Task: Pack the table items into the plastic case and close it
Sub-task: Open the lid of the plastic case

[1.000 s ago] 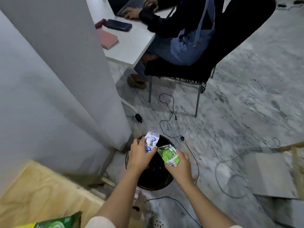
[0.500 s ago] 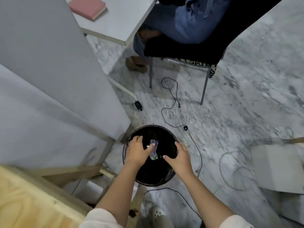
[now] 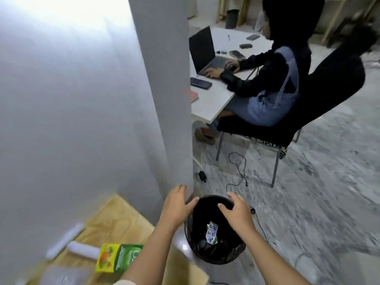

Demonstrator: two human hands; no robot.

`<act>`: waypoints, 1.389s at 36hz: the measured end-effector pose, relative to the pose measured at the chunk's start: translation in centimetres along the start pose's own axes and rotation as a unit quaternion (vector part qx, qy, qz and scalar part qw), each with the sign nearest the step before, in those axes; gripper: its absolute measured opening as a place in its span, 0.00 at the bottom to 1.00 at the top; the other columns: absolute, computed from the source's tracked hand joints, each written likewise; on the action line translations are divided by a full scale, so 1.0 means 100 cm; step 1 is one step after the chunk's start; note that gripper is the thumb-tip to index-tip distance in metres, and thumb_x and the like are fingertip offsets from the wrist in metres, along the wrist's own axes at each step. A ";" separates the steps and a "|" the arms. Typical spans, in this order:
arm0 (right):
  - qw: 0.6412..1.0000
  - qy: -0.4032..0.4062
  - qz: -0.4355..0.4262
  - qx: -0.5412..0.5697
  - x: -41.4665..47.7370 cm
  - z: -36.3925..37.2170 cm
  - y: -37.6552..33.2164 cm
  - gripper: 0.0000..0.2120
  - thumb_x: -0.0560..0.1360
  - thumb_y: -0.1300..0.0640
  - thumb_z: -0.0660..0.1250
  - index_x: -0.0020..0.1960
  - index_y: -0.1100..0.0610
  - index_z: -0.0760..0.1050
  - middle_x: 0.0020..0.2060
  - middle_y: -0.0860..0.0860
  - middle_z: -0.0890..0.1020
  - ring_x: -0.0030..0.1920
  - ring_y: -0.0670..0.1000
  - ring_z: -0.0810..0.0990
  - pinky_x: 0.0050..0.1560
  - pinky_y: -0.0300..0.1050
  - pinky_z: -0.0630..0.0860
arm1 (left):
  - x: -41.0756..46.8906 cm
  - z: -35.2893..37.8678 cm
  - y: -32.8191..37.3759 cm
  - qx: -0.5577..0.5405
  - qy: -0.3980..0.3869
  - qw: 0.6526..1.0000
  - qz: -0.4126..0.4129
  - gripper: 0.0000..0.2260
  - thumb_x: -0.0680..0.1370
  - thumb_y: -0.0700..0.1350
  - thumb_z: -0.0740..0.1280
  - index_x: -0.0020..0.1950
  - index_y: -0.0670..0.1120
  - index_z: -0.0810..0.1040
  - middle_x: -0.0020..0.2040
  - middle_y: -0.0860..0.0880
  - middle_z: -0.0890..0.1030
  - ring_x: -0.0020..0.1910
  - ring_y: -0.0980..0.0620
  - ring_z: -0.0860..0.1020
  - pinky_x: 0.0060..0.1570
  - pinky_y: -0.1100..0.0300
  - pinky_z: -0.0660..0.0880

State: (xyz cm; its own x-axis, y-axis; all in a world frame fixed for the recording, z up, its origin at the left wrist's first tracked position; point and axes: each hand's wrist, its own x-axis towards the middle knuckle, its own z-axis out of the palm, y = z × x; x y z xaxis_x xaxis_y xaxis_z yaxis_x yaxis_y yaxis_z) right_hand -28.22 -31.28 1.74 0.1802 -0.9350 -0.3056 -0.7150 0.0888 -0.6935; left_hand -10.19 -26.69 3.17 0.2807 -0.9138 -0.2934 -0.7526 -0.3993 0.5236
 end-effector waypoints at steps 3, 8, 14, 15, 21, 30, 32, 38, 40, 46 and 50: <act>0.999 -0.016 -0.042 -0.003 -0.033 0.008 -0.040 0.23 0.76 0.52 0.65 0.68 0.56 0.66 0.68 0.53 0.68 0.69 0.54 0.66 0.65 0.46 0.66 | -0.041 -0.037 -0.021 -0.012 0.040 0.999 -0.004 0.30 0.79 0.58 0.62 0.75 0.42 0.63 0.74 0.44 0.66 0.73 0.47 0.63 0.71 0.57 0.59; 0.990 -0.045 -0.133 -0.014 -0.094 0.043 -0.098 0.23 0.74 0.56 0.66 0.67 0.59 0.68 0.67 0.54 0.71 0.67 0.53 0.69 0.65 0.44 0.65 | -0.119 -0.082 -0.073 0.006 0.110 0.994 -0.007 0.30 0.78 0.58 0.63 0.75 0.43 0.63 0.74 0.46 0.66 0.73 0.49 0.63 0.70 0.59 0.58; 0.969 -0.099 -0.220 -0.048 -0.164 0.103 -0.152 0.24 0.75 0.57 0.65 0.69 0.60 0.66 0.69 0.55 0.70 0.70 0.53 0.65 0.69 0.43 0.60 | -0.220 -0.109 -0.151 -0.020 0.158 0.986 -0.058 0.33 0.77 0.60 0.64 0.77 0.46 0.60 0.78 0.50 0.59 0.77 0.52 0.56 0.73 0.58 0.55; 0.964 -0.107 -0.237 -0.054 -0.176 0.114 -0.159 0.23 0.75 0.57 0.65 0.68 0.60 0.66 0.68 0.55 0.70 0.70 0.54 0.65 0.68 0.43 0.60 | -0.237 -0.111 -0.165 -0.023 0.170 0.983 -0.067 0.33 0.76 0.61 0.64 0.77 0.47 0.61 0.78 0.51 0.59 0.77 0.53 0.56 0.73 0.58 0.56; 0.922 -0.159 -0.346 -0.067 -0.243 0.184 -0.194 0.20 0.75 0.57 0.65 0.66 0.59 0.69 0.66 0.55 0.73 0.67 0.54 0.70 0.64 0.41 0.64 | -0.333 -0.124 -0.241 -0.013 0.193 0.969 -0.154 0.35 0.78 0.59 0.63 0.79 0.45 0.54 0.80 0.48 0.53 0.79 0.51 0.51 0.75 0.58 0.51; 0.806 -0.254 -0.507 -0.169 -0.333 0.283 -0.217 0.24 0.76 0.51 0.63 0.71 0.51 0.63 0.71 0.49 0.67 0.69 0.49 0.67 0.66 0.41 0.65 | -0.462 -0.115 -0.335 0.004 0.238 0.942 -0.238 0.58 0.61 0.79 0.54 0.80 0.44 0.47 0.79 0.52 0.41 0.78 0.53 0.38 0.71 0.63 0.35; 0.775 -0.279 -0.537 -0.184 -0.349 0.300 -0.218 0.25 0.76 0.49 0.61 0.72 0.51 0.61 0.72 0.48 0.64 0.71 0.48 0.63 0.69 0.42 0.62 | -0.486 -0.107 -0.350 -0.017 0.252 0.933 -0.255 0.61 0.56 0.83 0.49 0.79 0.46 0.43 0.78 0.54 0.38 0.75 0.57 0.34 0.71 0.61 0.35; 0.676 -0.292 -0.625 -0.259 -0.377 0.340 -0.206 0.30 0.76 0.46 0.61 0.74 0.49 0.54 0.76 0.48 0.56 0.76 0.50 0.52 0.74 0.49 0.53 | -0.523 -0.082 -0.380 -0.083 0.270 0.912 -0.296 0.58 0.63 0.71 0.68 0.79 0.48 0.39 0.75 0.57 0.31 0.73 0.58 0.32 0.71 0.60 0.41; 0.638 -0.262 -0.666 -0.285 -0.379 0.352 -0.200 0.32 0.73 0.47 0.64 0.73 0.51 0.56 0.74 0.51 0.60 0.75 0.52 0.56 0.73 0.51 0.51 | -0.523 -0.076 -0.388 -0.111 0.267 0.909 -0.302 0.59 0.63 0.68 0.72 0.79 0.49 0.38 0.78 0.55 0.33 0.74 0.60 0.35 0.73 0.59 0.46; 0.606 -0.153 -0.710 -0.323 -0.381 0.376 -0.193 0.39 0.64 0.46 0.73 0.70 0.53 0.62 0.68 0.53 0.72 0.69 0.53 0.70 0.68 0.58 0.60 | -0.510 -0.067 -0.394 -0.222 0.314 0.875 -0.294 0.56 0.65 0.55 0.78 0.79 0.49 0.42 0.79 0.54 0.48 0.75 0.58 0.50 0.73 0.56 0.57; 0.598 -0.110 -0.731 -0.311 -0.377 0.382 -0.188 0.37 0.64 0.54 0.74 0.69 0.54 0.64 0.67 0.53 0.73 0.68 0.54 0.71 0.70 0.57 0.62 | -0.502 -0.061 -0.394 -0.260 0.348 0.856 -0.280 0.52 0.68 0.46 0.78 0.79 0.48 0.44 0.75 0.55 0.55 0.72 0.60 0.54 0.66 0.64 0.57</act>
State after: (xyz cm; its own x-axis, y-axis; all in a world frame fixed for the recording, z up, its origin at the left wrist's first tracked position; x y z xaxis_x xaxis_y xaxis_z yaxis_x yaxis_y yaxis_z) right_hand 4.23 15.40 1.33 0.9548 0.2159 0.2041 0.2140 -0.9763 0.0314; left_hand 8.97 34.44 2.13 0.9337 -0.3197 -0.1614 -0.0689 -0.6026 0.7951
